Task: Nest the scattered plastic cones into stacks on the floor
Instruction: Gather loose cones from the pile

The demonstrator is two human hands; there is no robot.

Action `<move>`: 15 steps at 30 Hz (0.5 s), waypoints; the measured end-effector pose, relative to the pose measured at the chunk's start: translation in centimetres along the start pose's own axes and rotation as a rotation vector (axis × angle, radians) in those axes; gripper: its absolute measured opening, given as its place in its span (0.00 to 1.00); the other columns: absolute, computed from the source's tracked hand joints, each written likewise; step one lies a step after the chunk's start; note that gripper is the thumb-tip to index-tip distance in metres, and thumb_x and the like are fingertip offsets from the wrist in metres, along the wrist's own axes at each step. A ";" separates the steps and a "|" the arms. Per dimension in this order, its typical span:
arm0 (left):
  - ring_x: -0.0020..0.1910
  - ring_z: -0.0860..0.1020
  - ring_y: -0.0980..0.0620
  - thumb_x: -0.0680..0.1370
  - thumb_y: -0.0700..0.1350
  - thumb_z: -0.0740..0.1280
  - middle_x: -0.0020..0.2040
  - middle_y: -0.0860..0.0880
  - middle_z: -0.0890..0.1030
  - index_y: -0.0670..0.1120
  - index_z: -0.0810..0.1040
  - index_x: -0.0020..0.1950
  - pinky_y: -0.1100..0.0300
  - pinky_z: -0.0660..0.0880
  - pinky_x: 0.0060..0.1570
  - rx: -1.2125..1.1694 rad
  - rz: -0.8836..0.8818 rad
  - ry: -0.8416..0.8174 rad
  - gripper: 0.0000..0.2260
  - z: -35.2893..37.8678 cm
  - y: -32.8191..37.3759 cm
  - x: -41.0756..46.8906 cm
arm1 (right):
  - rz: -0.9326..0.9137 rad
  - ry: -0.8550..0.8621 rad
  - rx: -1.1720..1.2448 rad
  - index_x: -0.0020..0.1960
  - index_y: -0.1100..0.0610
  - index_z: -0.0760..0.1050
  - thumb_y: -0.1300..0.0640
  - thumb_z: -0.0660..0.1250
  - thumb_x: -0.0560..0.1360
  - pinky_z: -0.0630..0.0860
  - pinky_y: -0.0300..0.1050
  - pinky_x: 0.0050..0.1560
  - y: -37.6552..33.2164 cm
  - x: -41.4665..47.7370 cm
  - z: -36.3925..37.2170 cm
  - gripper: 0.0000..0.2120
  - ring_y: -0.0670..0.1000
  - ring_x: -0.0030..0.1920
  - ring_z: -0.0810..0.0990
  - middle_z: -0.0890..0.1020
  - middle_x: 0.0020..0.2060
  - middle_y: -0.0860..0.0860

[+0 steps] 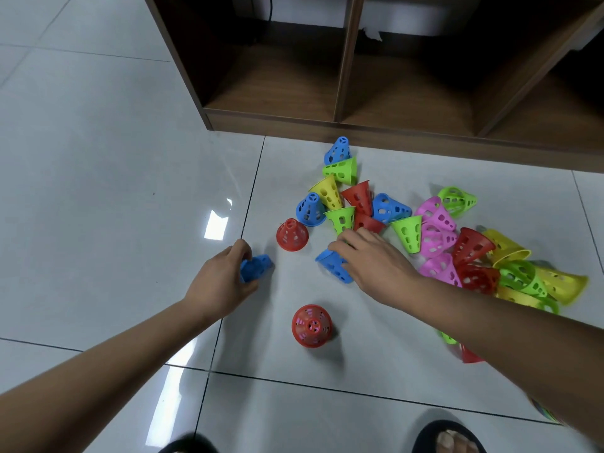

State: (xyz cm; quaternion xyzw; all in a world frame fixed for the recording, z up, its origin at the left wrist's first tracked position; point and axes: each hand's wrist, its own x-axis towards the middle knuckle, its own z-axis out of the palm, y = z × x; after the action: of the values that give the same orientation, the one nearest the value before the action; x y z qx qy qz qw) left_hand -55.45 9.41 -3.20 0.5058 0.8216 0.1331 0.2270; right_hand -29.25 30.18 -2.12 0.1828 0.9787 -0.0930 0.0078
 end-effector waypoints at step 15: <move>0.47 0.79 0.56 0.72 0.49 0.78 0.53 0.58 0.74 0.55 0.80 0.61 0.68 0.73 0.45 -0.200 0.012 0.050 0.19 -1.4 2.2 -1.7 | 0.385 0.159 0.730 0.49 0.50 0.81 0.58 0.71 0.82 0.74 0.37 0.46 -1.5 -3.3 -2.7 0.04 0.45 0.46 0.80 0.81 0.43 0.43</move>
State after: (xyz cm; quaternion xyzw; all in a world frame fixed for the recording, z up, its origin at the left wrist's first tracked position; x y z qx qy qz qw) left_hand -53.77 8.91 -0.59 0.4818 0.8066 0.2285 0.2550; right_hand -26.71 28.13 1.00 0.3598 0.8269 -0.4163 -0.1159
